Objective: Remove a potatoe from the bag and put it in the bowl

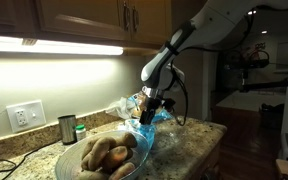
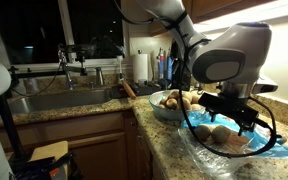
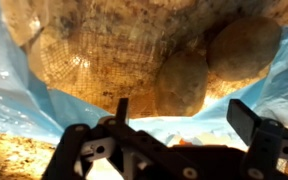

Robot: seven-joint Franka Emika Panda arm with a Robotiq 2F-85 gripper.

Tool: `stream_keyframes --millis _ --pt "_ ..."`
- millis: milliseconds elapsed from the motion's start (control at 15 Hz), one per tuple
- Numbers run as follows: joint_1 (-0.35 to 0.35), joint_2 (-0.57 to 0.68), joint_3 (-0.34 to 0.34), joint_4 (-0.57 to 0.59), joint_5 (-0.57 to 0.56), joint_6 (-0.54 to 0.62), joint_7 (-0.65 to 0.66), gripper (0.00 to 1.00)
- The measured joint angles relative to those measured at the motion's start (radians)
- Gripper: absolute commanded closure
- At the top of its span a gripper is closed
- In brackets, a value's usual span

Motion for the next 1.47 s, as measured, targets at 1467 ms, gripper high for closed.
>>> stream_keyframes --millis 1467 --pt "0.031 0.053 -0.046 0.056 -0.129 -0.030 0.044 0.00"
